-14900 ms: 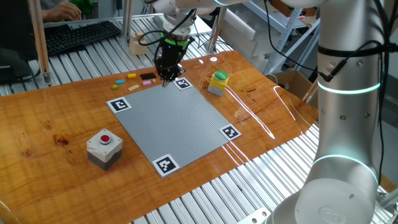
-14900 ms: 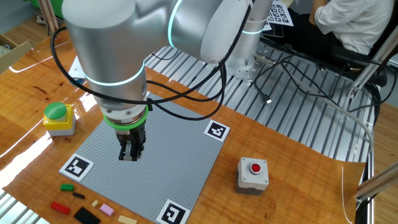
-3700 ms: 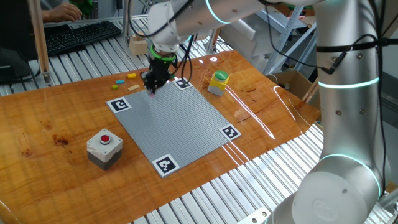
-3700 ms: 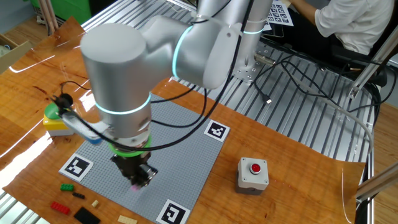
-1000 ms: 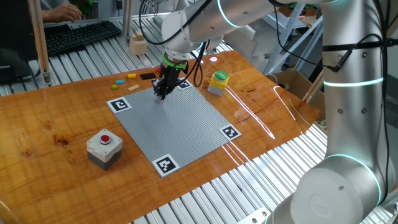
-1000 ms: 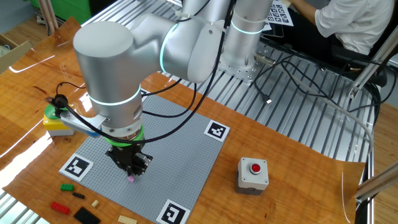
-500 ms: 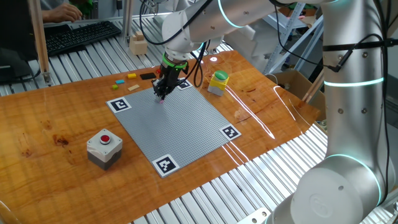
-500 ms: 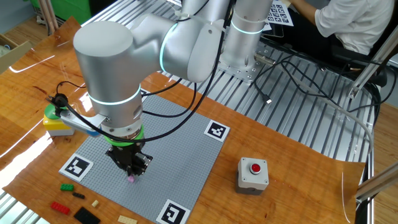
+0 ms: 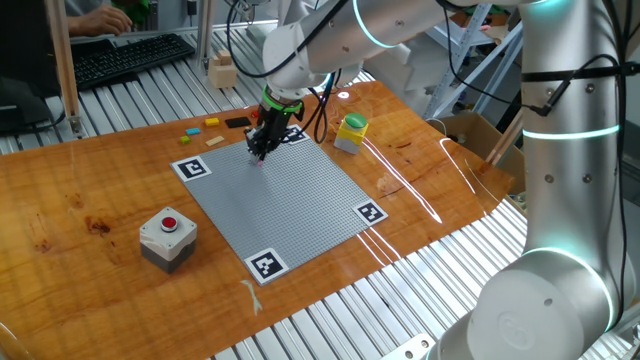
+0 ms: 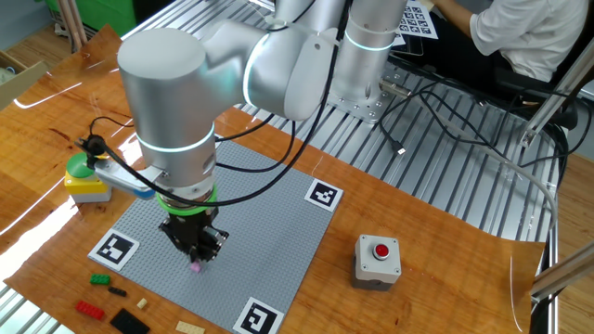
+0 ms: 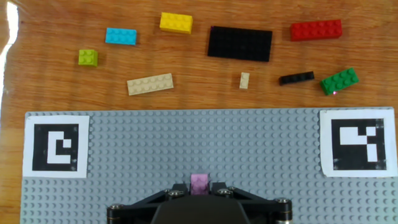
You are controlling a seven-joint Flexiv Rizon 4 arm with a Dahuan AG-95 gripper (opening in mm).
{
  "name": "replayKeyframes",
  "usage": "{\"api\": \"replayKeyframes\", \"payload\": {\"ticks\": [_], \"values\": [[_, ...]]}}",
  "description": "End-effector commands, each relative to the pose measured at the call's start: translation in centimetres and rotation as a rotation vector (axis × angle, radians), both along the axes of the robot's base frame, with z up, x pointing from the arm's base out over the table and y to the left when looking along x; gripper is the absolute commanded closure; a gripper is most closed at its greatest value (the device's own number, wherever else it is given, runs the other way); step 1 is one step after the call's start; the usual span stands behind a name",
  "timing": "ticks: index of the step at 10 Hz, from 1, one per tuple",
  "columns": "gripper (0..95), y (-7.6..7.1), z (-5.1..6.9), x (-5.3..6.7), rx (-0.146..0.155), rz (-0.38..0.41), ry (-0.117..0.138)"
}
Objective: Build with small Lego blocks
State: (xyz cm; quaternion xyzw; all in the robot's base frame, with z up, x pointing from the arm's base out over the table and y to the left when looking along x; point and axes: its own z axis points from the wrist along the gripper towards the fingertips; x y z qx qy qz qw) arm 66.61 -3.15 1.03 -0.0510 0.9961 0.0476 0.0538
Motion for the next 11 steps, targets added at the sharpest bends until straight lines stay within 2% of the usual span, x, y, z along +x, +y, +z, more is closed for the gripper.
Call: {"api": "replayKeyframes", "payload": {"ticks": [1, 2, 3, 6, 8, 10, 11], "values": [[95.0, -0.03, -0.42, -0.08, -0.001, -0.002, -0.01], [95.0, -0.02, -0.42, -0.08, -0.001, -0.003, -0.014], [95.0, -0.03, -0.51, -0.09, -0.004, -0.007, -0.028], [95.0, -0.03, -0.53, -0.08, -0.006, -0.028, -0.038], [95.0, -0.02, -0.49, -0.08, -0.021, -0.035, -0.038], [95.0, -0.01, -0.45, -0.08, -0.02, -0.045, -0.036], [76.0, 0.01, -0.44, -0.08, -0.019, -0.053, -0.037]]}}
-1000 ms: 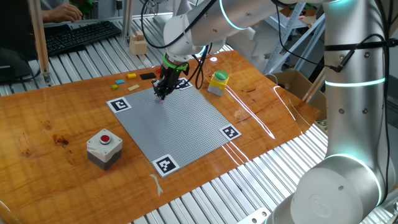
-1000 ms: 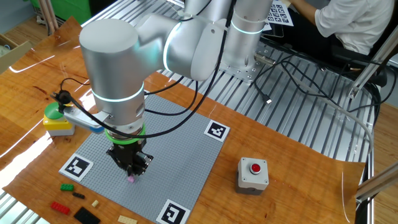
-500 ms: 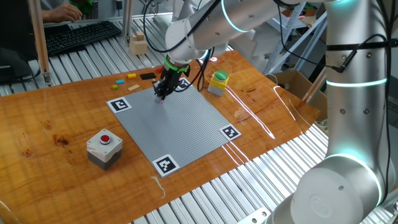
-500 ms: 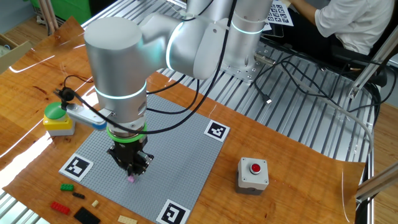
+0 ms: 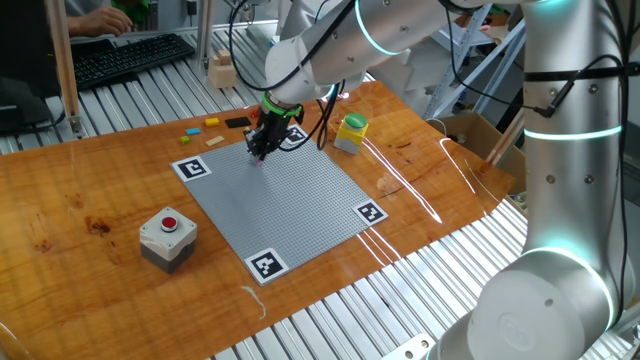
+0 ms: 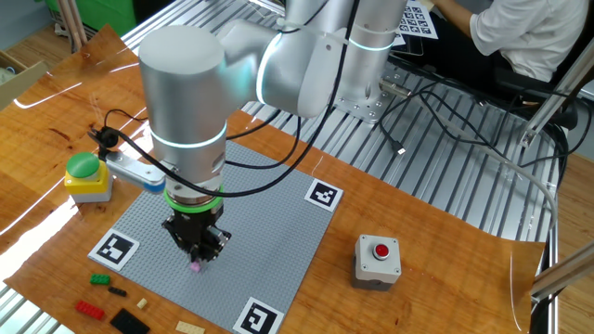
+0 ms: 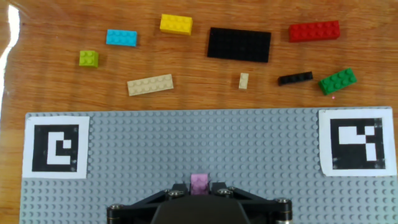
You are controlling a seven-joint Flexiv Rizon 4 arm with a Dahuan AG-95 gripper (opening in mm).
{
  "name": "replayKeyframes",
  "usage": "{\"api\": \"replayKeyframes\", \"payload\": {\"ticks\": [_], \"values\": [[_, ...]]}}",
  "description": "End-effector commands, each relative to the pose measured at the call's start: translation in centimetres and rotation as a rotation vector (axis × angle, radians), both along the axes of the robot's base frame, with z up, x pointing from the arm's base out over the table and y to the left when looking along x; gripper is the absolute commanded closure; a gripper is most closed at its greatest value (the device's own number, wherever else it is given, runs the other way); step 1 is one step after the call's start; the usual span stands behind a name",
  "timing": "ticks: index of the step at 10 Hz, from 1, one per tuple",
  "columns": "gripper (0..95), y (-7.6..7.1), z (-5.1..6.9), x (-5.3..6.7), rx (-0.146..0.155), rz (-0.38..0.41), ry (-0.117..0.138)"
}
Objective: Build with small Lego blocks
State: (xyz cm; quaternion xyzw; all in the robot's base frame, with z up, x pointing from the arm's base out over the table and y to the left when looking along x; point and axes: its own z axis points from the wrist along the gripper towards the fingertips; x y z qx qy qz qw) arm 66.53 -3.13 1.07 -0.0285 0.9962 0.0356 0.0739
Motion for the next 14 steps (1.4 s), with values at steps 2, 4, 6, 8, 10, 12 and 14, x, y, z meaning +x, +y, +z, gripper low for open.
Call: {"api": "replayKeyframes", "payload": {"ticks": [2, 4, 6, 8, 10, 12, 14], "values": [[76.0, 0.0, -0.8, 0.0, -0.007, -0.013, 0.004], [57.0, 0.0, -0.8, -0.1, -0.005, -0.024, 0.013], [57.0, 0.4, -0.2, 0.0, 0.003, -0.043, 0.018], [57.0, 0.4, -0.3, 0.0, -0.002, -0.044, 0.016], [57.0, 0.4, -0.3, 0.0, -0.001, -0.046, 0.015], [57.0, 0.4, 0.1, 0.0, -0.002, -0.05, 0.016], [57.0, 0.4, 0.2, -0.1, -0.006, -0.052, 0.016]]}}
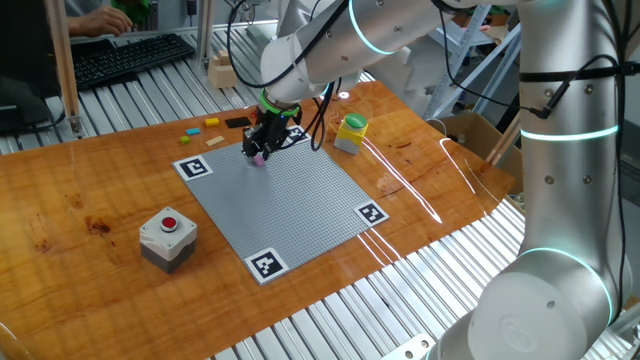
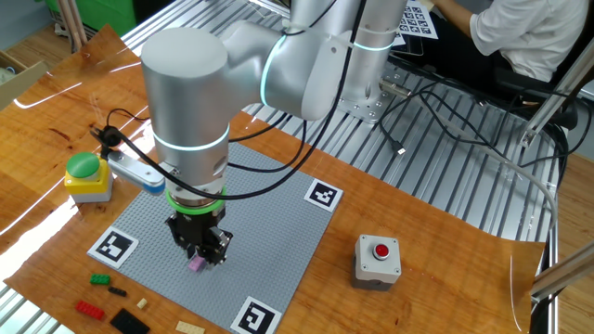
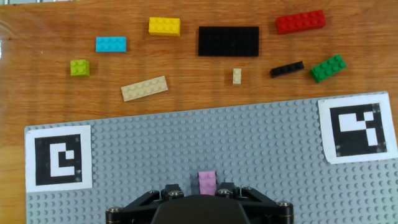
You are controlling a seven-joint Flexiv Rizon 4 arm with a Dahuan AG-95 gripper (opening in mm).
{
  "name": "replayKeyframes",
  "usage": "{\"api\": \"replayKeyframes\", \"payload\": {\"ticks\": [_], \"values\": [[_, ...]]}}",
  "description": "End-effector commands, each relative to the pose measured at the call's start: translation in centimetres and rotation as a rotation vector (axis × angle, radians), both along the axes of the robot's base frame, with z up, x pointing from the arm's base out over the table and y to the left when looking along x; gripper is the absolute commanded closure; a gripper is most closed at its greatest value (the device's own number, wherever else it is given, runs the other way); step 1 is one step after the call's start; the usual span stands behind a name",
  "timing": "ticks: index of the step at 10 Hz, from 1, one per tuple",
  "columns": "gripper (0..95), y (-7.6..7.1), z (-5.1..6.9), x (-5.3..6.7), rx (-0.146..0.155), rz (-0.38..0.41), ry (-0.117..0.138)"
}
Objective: Build with small Lego blocks
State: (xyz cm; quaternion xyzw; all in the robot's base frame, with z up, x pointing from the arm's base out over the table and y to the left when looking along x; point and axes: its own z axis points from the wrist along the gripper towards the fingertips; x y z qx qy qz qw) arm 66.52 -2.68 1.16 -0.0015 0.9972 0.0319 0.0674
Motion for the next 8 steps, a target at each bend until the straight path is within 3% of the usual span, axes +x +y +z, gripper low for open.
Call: {"api": "replayKeyframes", "payload": {"ticks": [1, 6, 8], "values": [[57.0, -0.02, 0.18, -0.08, -0.005, 0.006, 0.003], [57.0, 0.02, 0.97, -0.16, -0.011, 0.02, 0.02], [95.0, 0.02, 0.99, -0.17, -0.012, 0.036, 0.023]]}}
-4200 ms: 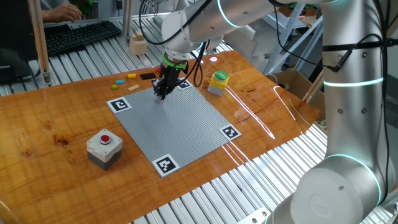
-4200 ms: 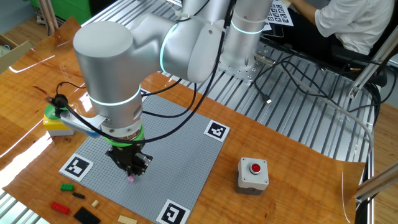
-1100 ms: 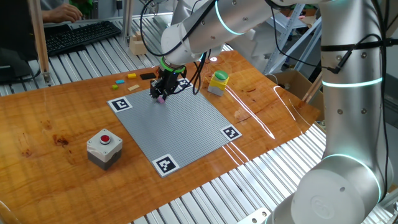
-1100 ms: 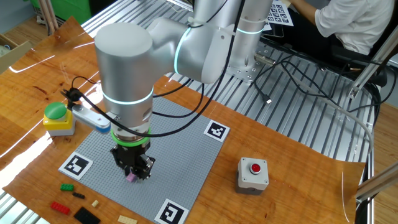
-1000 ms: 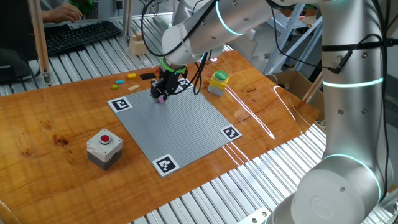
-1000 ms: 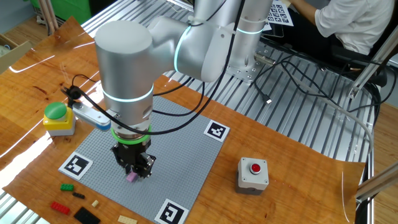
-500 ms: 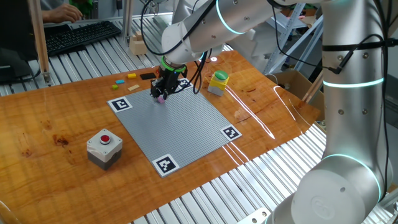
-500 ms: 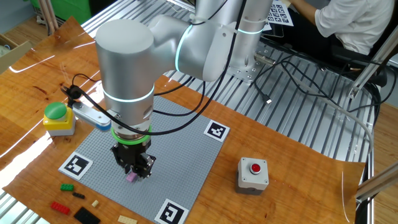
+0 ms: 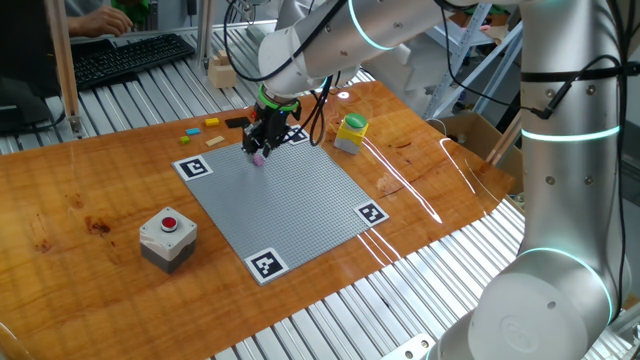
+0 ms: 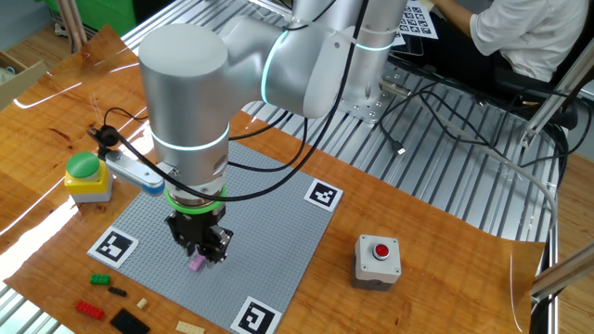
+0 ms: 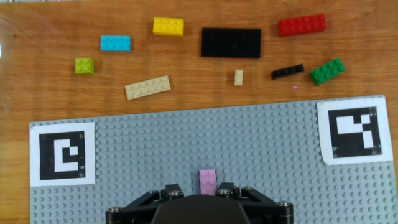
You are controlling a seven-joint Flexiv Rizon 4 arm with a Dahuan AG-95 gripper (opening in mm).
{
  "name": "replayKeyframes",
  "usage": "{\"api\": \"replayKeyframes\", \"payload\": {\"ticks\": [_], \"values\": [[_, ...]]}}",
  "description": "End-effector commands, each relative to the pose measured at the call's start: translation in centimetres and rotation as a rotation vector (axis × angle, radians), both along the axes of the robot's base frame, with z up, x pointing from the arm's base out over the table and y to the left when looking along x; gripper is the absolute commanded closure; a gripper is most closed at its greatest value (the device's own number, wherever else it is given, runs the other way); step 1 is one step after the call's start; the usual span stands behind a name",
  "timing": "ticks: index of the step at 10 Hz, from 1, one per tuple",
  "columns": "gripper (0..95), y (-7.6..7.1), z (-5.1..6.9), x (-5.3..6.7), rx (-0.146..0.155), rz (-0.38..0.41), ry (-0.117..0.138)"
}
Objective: Build with small Lego blocks
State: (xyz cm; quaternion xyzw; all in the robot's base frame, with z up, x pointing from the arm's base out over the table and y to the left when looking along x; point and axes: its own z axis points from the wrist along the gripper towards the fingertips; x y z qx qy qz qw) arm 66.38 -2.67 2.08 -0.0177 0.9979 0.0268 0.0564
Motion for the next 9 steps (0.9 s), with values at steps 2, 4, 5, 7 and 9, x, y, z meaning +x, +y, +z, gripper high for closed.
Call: {"api": "replayKeyframes", "payload": {"ticks": [2, 4, 5, 7, 9], "values": [[95.0, 0.02, 0.07, -0.03, 0.005, 0.015, 0.0], [95.0, 0.02, 0.07, -0.03, 0.004, 0.029, -0.003], [95.0, 0.02, 0.07, -0.03, 0.003, 0.029, -0.005], [95.0, -0.02, 0.1, -0.02, 0.006, 0.022, -0.008], [95.0, -0.22, 0.19, -0.01, 0.005, 0.026, -0.008]]}}
